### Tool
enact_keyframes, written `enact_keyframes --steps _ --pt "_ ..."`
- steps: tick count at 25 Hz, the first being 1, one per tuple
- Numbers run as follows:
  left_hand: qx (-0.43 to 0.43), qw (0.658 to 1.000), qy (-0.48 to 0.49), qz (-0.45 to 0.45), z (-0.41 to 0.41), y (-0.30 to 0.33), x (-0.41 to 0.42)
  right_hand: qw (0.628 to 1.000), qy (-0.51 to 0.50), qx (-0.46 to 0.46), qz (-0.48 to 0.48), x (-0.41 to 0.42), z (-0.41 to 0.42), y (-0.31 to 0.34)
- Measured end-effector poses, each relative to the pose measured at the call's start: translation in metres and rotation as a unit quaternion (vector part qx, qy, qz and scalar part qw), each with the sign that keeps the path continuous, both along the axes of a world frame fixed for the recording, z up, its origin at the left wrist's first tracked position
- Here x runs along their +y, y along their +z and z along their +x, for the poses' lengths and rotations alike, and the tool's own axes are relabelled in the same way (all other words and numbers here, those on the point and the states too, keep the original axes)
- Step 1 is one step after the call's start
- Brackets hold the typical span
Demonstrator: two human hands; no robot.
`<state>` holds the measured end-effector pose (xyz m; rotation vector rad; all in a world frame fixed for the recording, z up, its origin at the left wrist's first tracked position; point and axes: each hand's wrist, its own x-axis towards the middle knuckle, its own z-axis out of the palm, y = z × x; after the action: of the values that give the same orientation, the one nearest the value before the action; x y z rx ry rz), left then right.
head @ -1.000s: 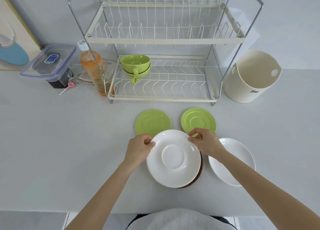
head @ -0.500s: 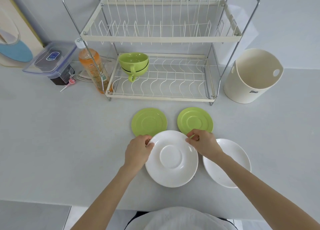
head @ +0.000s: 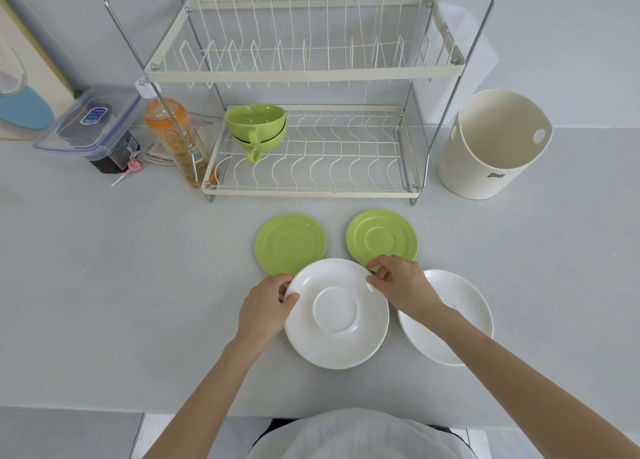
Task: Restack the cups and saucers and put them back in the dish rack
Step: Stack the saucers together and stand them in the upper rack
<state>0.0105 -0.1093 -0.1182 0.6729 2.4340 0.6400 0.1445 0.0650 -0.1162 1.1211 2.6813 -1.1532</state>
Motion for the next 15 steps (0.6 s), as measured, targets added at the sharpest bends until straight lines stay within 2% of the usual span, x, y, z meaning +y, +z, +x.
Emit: enact_keyframes --steps 5,15 --pt "-0.052 0.997 0.036 0.033 0.000 0.000 0.000 0.999 -0.030 0.020 0.031 0.029 0.034 0.008" --pt "-0.124 0.986 0.087 0.067 -0.003 0.000 -0.001 0.998 0.005 -0.055 0.016 0.069 0.061 -0.003"
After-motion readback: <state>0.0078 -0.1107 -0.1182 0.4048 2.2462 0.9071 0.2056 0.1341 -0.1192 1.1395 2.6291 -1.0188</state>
